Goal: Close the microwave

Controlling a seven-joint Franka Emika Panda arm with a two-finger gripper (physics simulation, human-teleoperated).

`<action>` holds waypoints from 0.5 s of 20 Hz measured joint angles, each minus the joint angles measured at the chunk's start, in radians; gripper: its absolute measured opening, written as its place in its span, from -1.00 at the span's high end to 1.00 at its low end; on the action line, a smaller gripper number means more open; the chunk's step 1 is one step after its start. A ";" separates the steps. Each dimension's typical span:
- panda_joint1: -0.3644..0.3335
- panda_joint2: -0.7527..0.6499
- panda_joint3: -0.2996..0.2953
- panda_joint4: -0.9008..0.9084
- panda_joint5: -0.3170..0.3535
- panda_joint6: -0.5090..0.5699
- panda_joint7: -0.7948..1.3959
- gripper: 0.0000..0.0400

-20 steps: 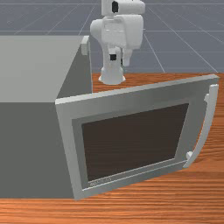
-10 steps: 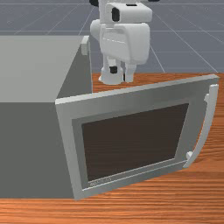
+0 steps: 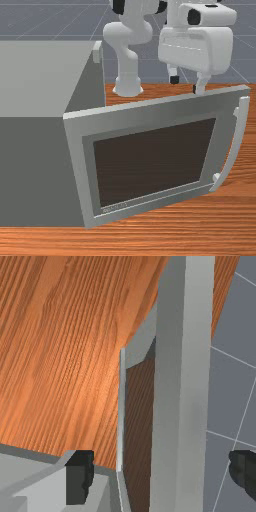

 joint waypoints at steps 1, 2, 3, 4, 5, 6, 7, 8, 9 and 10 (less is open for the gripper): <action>0.010 0.039 -0.003 0.076 -0.008 -0.049 0.008 -1.00; 0.016 0.052 -0.002 0.101 -0.009 -0.062 0.014 -1.00; 0.025 0.029 -0.006 0.052 -0.013 -0.026 0.039 -1.00; 0.036 0.044 -0.011 0.080 -0.016 -0.039 0.071 -1.00; 0.046 0.060 -0.012 0.108 -0.018 -0.051 0.089 -1.00; 0.056 0.077 -0.013 0.138 -0.020 -0.065 0.107 -1.00; 0.054 0.074 -0.002 0.129 -0.018 -0.059 0.060 -1.00; 0.061 0.100 -0.002 0.177 -0.019 -0.084 0.065 -1.00; 0.061 0.101 -0.002 0.177 -0.019 -0.084 0.065 -1.00; 0.061 0.095 -0.001 0.155 -0.018 -0.072 0.065 -1.00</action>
